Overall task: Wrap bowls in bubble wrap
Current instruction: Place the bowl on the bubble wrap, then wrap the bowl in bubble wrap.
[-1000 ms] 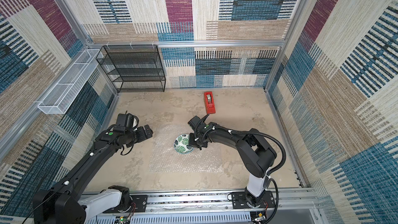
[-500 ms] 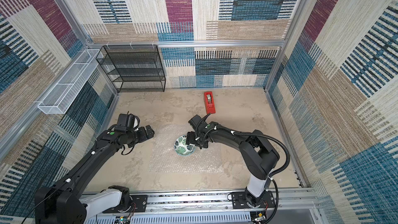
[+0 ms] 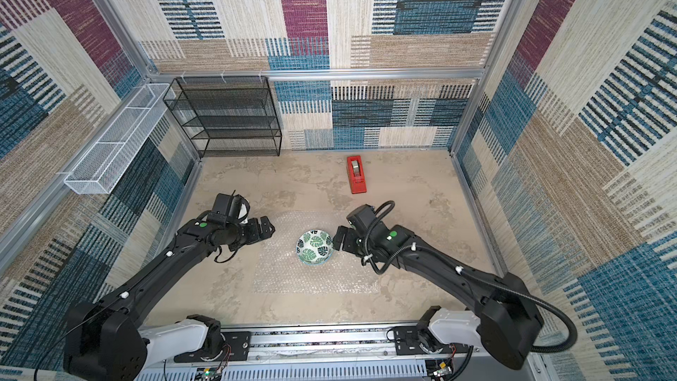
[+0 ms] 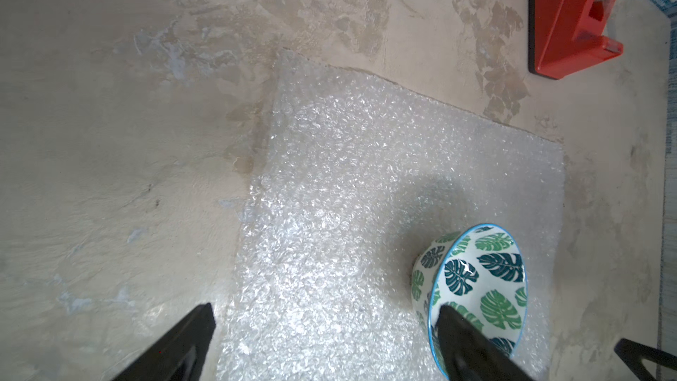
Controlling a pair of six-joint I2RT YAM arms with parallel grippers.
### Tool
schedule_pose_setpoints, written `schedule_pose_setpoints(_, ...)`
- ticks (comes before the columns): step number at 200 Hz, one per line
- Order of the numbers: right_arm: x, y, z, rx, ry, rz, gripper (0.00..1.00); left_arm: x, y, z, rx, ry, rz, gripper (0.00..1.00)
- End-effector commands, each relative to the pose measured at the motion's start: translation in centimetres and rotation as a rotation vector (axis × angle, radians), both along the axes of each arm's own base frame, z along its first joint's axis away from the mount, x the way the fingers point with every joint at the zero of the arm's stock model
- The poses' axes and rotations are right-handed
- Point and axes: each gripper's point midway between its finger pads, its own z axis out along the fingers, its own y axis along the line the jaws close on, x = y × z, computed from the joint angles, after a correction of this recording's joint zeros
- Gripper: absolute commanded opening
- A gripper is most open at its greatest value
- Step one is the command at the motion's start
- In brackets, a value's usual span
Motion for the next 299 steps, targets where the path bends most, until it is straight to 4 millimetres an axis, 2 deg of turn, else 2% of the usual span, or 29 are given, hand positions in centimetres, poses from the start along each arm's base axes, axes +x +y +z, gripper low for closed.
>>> schedule_pose_setpoints(1,-2.2,-2.7,-1.3,0.014,0.065,-0.125,0.99,-0.6,-1.8,0.3,0.005,0.009,-0.066,1.00)
schedule_pose_setpoints(27,-5.3,-4.6,-3.8,0.030,0.149,-0.157,1.00,-1.8,-2.2,1.0,-0.001,-0.006,-0.062,1.00)
schedule_pose_setpoints(61,-8.3,-6.7,-5.7,0.048,0.203,-0.192,0.93,-2.8,-1.6,1.9,0.009,-0.019,-0.042,1.00)
schedule_pose_setpoints(90,-9.7,-6.3,-7.8,0.077,0.256,-0.142,0.87,-3.1,-1.8,2.1,0.005,-0.018,-0.020,1.00)
schedule_pose_setpoints(121,-9.4,-6.7,-8.7,0.053,0.246,-0.149,0.86,-3.4,-2.0,3.0,-0.005,-0.050,0.007,1.00)
schedule_pose_setpoints(152,-9.3,-6.4,-10.5,0.098,0.255,-0.144,0.81,-3.6,-2.2,3.4,0.000,-0.064,-0.013,1.00)
schedule_pose_setpoints(205,-8.9,-6.0,-10.8,0.102,0.250,-0.124,0.72,-3.8,-1.8,3.2,0.034,-0.060,-0.025,0.99)
schedule_pose_setpoints(223,-9.0,-6.0,-11.1,0.092,0.258,-0.119,0.62,-3.8,-1.8,3.1,0.035,-0.057,-0.019,0.99)
schedule_pose_setpoints(244,-8.5,-6.0,-10.6,0.091,0.243,-0.123,0.50,-4.0,-1.6,3.0,0.037,-0.059,-0.012,0.98)
schedule_pose_setpoints(264,-8.1,-6.0,-10.3,0.099,0.223,-0.124,0.44,-4.2,-1.6,2.9,0.039,-0.059,-0.015,0.97)
schedule_pose_setpoints(276,-8.0,-5.9,-10.3,0.111,0.221,-0.125,0.32,-4.3,-1.7,2.7,0.041,-0.056,-0.018,0.97)
schedule_pose_setpoints(299,-7.7,-5.8,-10.0,0.114,0.211,-0.118,0.21,-4.3,-1.8,2.6,0.048,-0.053,-0.023,0.96)
